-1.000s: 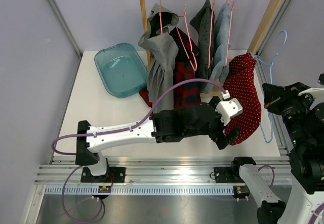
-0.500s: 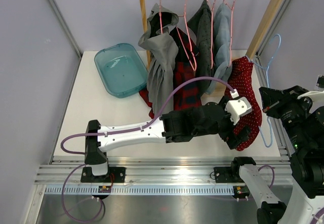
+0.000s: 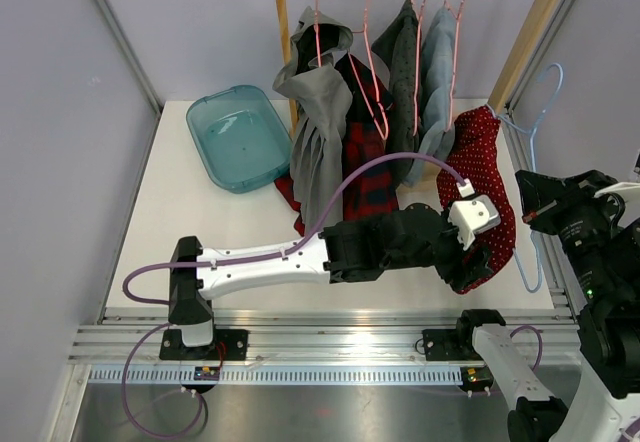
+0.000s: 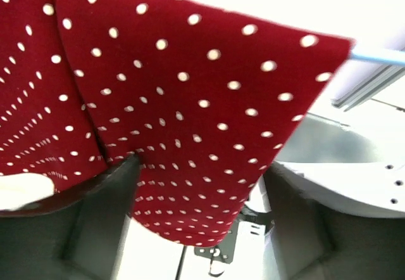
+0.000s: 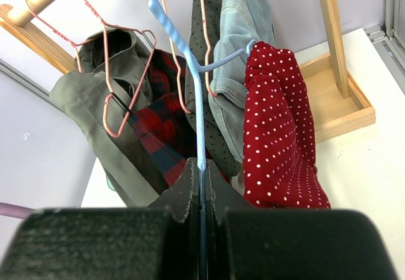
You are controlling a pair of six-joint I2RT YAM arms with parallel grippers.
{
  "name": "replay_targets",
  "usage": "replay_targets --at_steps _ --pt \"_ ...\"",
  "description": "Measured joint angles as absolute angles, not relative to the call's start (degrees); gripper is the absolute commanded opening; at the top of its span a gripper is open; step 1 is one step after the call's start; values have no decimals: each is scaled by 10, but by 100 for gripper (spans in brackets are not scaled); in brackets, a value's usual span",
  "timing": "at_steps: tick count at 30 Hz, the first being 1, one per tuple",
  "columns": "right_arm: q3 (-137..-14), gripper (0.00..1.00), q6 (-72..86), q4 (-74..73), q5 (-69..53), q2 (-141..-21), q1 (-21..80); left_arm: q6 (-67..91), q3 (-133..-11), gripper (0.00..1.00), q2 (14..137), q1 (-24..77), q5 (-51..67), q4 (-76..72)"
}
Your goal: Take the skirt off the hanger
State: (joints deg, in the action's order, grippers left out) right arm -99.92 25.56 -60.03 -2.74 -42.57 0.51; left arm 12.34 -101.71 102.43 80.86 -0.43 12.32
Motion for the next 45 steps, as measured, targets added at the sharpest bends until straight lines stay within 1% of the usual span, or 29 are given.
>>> replay_targets --at_steps 1,2,3,4,5,9,12,14,19,24,27,31,35,41,45 --pt "-1002 0 256 -601 -27 -426 5 125 -1019 52 1026 809 -6 124" --pt "-1004 0 256 -601 -27 -426 5 123 -1024 27 1030 809 -8 125" --pt "-1005 0 256 -602 -27 -426 5 123 -1028 19 1033 809 -12 127" --pt "-1006 0 256 -602 -27 -426 5 124 -1030 7 1034 809 -14 128" --pt "-1006 0 256 -604 -27 -426 5 124 -1031 0 1035 809 -18 132" --pt "-1006 0 256 -608 -27 -426 5 121 -1028 0 1034 809 -38 133" --pt "-1006 0 255 -608 -25 -427 5 123 -996 0 1023 810 -43 120" --pt "-1007 0 255 -609 -23 -429 5 131 -944 0 1001 812 -43 106" --pt "-1042 0 253 -627 -4 -467 5 179 -748 0 932 838 -49 38" --pt "-1057 0 253 -613 9 -511 5 249 -601 0 907 904 -85 15" --pt "-1057 0 248 -575 20 -542 5 291 -538 0 882 944 -109 43" --pt "-1057 0 243 -489 26 -588 5 338 -504 0 823 986 -147 112" --pt "-1071 0 239 -433 30 -646 5 376 -500 0 731 999 -198 168" --pt "-1140 0 233 -369 41 -773 5 429 -472 0 594 1008 -268 245" --pt "-1171 0 231 -322 57 -844 5 463 -442 0 544 1012 -299 300"
